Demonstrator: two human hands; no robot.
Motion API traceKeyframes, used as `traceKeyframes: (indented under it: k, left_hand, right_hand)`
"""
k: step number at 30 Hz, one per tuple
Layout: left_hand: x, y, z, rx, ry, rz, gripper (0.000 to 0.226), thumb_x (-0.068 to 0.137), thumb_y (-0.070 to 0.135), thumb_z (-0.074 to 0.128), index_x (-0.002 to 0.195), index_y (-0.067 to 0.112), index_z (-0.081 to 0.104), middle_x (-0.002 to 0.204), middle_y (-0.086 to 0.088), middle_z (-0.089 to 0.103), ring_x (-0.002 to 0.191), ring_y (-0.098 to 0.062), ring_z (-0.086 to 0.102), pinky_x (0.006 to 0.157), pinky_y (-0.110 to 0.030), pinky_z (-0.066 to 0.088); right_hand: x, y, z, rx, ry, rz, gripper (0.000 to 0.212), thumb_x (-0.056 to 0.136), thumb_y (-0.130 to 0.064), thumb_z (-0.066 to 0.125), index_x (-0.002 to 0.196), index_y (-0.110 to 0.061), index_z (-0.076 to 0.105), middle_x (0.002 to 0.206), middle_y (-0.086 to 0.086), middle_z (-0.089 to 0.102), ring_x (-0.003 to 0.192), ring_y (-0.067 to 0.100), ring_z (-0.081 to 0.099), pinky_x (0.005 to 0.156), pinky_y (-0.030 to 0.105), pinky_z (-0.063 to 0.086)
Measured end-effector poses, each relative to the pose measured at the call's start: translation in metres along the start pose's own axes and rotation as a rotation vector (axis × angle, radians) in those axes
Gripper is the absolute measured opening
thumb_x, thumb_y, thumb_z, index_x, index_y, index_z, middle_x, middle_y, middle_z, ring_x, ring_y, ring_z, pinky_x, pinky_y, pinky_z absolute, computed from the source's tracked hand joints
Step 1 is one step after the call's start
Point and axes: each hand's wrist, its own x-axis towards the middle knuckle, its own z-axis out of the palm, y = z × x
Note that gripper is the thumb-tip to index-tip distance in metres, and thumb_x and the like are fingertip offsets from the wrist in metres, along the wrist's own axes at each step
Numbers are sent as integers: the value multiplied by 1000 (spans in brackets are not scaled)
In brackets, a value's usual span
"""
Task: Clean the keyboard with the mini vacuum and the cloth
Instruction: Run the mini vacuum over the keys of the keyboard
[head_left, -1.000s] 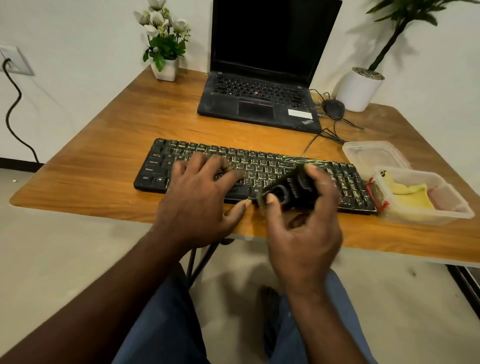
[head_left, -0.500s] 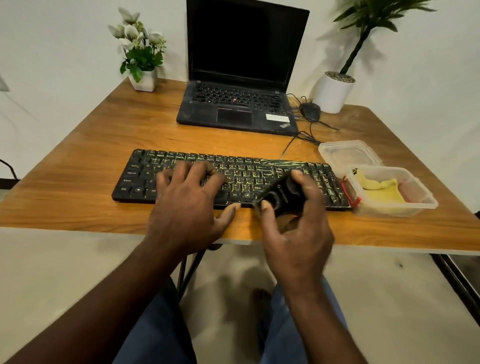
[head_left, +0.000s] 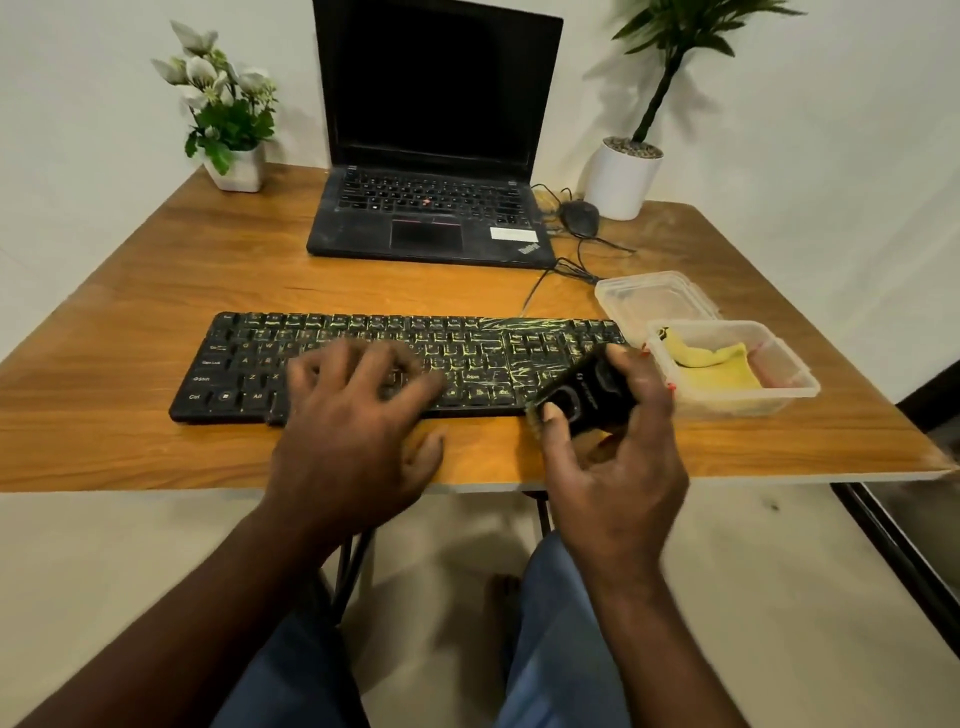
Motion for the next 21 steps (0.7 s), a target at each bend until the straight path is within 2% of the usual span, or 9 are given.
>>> traceKeyframes:
  k: [1, 3, 7, 10, 12, 15, 16, 18, 21]
  left_hand:
    - [1, 6, 2, 8, 6, 81, 47, 83, 50, 63, 124, 28, 67, 127, -4, 58, 118, -34, 47, 93, -51, 34]
    - [5, 17, 7, 12, 6, 199, 39, 88, 45, 61, 122, 29, 70, 122, 1, 63, 116, -30, 50, 93, -49, 33]
    - [12, 21, 12, -48, 5, 227, 36, 90, 40, 62, 122, 27, 70, 118, 6, 65, 111, -27, 50, 89, -46, 35]
    - [12, 23, 14, -68, 23, 216, 35, 89, 40, 61, 119, 25, 71, 114, 5, 65, 108, -28, 51, 87, -46, 37]
    - [14, 27, 14, -82, 26, 198, 31, 90, 41, 61, 114, 24, 72, 110, 4, 65, 107, -28, 50, 86, -46, 38]
    - [18, 33, 14, -98, 27, 158, 29, 90, 43, 61, 108, 22, 72, 104, 3, 64, 104, -28, 50, 84, -45, 37]
    - [18, 33, 14, -103, 27, 148, 29, 90, 43, 61, 108, 23, 72, 103, 4, 64, 104, -28, 51, 84, -45, 37]
    - [17, 32, 16, -116, 34, 142, 29, 91, 43, 61, 108, 23, 72, 104, 4, 64, 105, -28, 51, 85, -45, 38]
    - [16, 29, 17, -135, 57, 132, 29, 90, 42, 63, 108, 22, 73, 102, 3, 64, 105, -28, 51, 84, -45, 38]
  right_hand:
    - [-1, -2, 3, 0, -36, -26, 65, 83, -19, 83, 140, -23, 53, 132, -4, 64, 112, 5, 61, 94, 9, 47]
    - [1, 3, 2, -29, -68, -35, 64, 84, -20, 83, 140, -23, 54, 129, 0, 66, 109, 8, 62, 89, 10, 45]
    - [16, 34, -24, -121, 44, 124, 67, 84, -21, 82, 144, -24, 51, 136, -2, 63, 115, 17, 65, 89, 36, 60]
    - [22, 39, -30, -114, 73, 160, 68, 84, -21, 81, 144, -25, 49, 138, -3, 62, 116, 18, 66, 87, 44, 61]
    - [19, 25, -20, -35, 22, 100, 69, 84, -21, 82, 144, -26, 49, 140, -5, 61, 119, 15, 65, 92, 40, 60]
    - [9, 11, -8, -17, -101, -37, 71, 82, -18, 83, 145, -23, 50, 135, -6, 62, 116, 6, 61, 96, 14, 49]
    - [10, 15, -9, -34, -110, -51, 71, 82, -18, 82, 146, -22, 50, 133, -7, 62, 114, 5, 60, 94, 13, 47]
    - [16, 30, -19, -78, -63, 24, 73, 83, -19, 82, 148, -25, 48, 133, -7, 62, 113, 8, 61, 94, 22, 53]
    - [29, 55, -41, -153, 37, 182, 75, 83, -24, 81, 148, -33, 43, 136, -1, 64, 114, 17, 66, 87, 47, 61]
